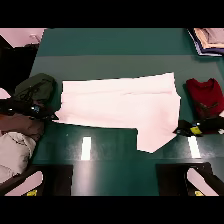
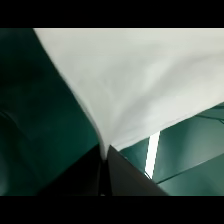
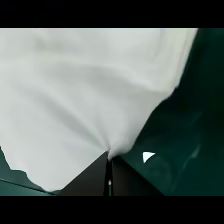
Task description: Fold the shirts.
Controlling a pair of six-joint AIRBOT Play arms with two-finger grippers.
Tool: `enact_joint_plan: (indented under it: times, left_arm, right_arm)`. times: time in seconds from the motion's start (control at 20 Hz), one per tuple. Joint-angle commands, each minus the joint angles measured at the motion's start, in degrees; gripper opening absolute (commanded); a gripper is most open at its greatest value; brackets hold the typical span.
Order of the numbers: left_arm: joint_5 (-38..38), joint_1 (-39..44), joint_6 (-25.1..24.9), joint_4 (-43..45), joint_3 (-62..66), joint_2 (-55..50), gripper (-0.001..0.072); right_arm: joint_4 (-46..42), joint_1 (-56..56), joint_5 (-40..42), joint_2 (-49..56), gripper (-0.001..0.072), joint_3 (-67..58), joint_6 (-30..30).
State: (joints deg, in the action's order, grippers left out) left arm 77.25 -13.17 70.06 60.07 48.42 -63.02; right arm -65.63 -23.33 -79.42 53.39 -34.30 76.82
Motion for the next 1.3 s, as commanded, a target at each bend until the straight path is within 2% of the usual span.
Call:
enact_joint_plan:
  times: [0.0,0.15,0.3,0.45,0.55,0.85,1.1,1.25]
  left_arm:
    - [6.9,0.0,0.0,1.0,-0.5,6.6,0.0018]
    - [16.0,0.0,1.4,0.9,-1.6,10.9,0.0019]
    - [16.5,0.0,3.2,-0.8,-1.6,12.5,0.0019]
    - [6.7,0.0,3.5,-3.9,-1.6,12.4,0.0019]
    - [-0.5,0.0,3.8,-4.2,-1.5,12.2,0.0019]
    - [-10.6,0.0,5.0,-4.9,-1.3,5.5,0.002]
    - [-19.1,0.0,4.9,-6.4,-1.3,0.3,0.0021]
    - [-27.1,0.0,5.2,-9.7,-1.3,-1.8,0.0025]
  right_arm:
    - [-6.8,-3.7,-13.1,-8.8,0.0014,-5.4,0.5]
    - [-9.8,-4.2,-17.6,-14.9,0.0014,-10.7,0.5]
    - [-7.1,-4.2,-16.0,-17.8,0.0014,-13.1,0.7]
    - [-1.3,-3.2,-8.7,-15.5,0.0014,-16.3,0.7]
    - [-1.7,0.3,-5.2,-11.0,0.0014,-20.2,0.7]
    - [-1.9,10.6,5.0,8.4,0.0014,-29.9,1.0]
    - [-1.8,13.6,6.7,22.3,0.0016,-36.5,1.6]
    - [-1.2,14.9,10.8,29.0,0.0023,-41.2,3.3]
